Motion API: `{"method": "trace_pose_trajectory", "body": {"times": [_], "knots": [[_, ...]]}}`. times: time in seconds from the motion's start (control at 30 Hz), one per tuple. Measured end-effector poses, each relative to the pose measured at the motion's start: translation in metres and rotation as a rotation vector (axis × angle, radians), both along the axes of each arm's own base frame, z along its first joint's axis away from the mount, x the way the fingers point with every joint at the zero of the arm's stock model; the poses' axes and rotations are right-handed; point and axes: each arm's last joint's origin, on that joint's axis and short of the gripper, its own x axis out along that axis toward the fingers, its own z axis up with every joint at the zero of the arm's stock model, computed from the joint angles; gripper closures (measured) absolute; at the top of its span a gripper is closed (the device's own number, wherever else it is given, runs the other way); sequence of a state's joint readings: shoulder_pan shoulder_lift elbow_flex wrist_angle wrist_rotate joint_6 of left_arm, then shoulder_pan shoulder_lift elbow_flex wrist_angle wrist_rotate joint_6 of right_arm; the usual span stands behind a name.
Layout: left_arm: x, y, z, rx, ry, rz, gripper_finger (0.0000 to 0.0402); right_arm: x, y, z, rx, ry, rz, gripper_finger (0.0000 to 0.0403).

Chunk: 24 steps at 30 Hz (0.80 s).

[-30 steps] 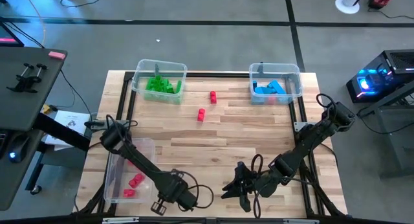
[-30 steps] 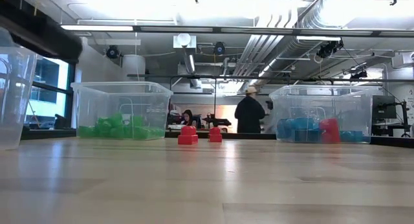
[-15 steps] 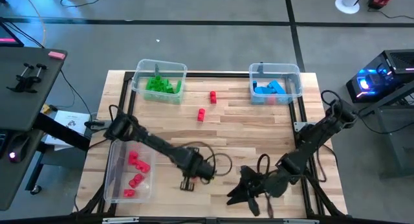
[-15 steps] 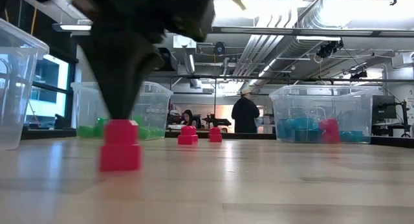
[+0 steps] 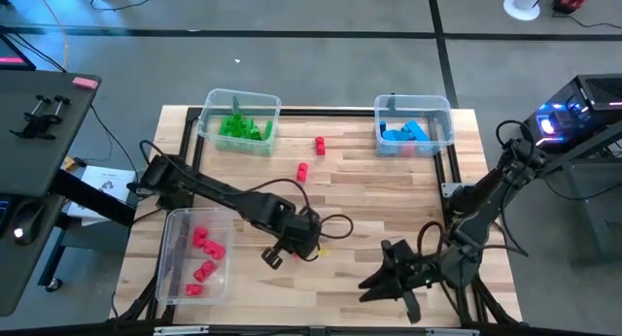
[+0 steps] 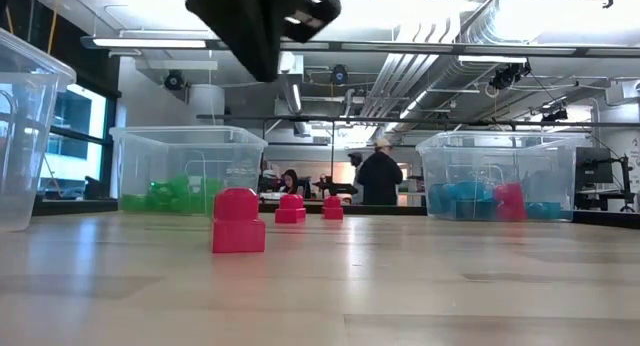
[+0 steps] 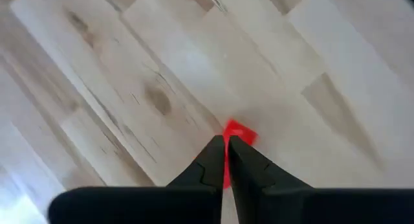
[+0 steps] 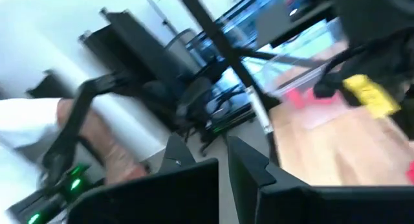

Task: Sort blocks
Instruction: Put the red game piece into the bottom transparent bin

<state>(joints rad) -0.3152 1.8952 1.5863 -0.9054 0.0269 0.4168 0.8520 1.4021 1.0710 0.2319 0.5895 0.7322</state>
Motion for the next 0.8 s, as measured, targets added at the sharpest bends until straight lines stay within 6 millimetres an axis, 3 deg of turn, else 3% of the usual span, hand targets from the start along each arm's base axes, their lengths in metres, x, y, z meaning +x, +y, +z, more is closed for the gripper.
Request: {"method": "trace_pose_trajectory", "body": {"times": [0.17,0.4,0.53,0.8], "knots": [[0.010,-0.004,-0.025,0.053,0.023,-0.106,0.0339,0.002,-0.003,0.000,0.005,0.002,-0.077,0.0403],[0.011,-0.017,-0.055,0.095,0.126,-0.165,0.0228,0.005,-0.007,-0.002,0.032,0.011,-0.149,0.0403],[0.009,-0.021,-0.061,0.117,0.148,-0.206,0.0179,0.008,-0.010,-0.003,0.047,0.019,-0.179,0.0403],[0.020,-0.010,-0.086,0.138,0.189,-0.224,0.0147,0.016,-0.018,-0.004,0.045,0.021,-0.215,0.0403]]}}
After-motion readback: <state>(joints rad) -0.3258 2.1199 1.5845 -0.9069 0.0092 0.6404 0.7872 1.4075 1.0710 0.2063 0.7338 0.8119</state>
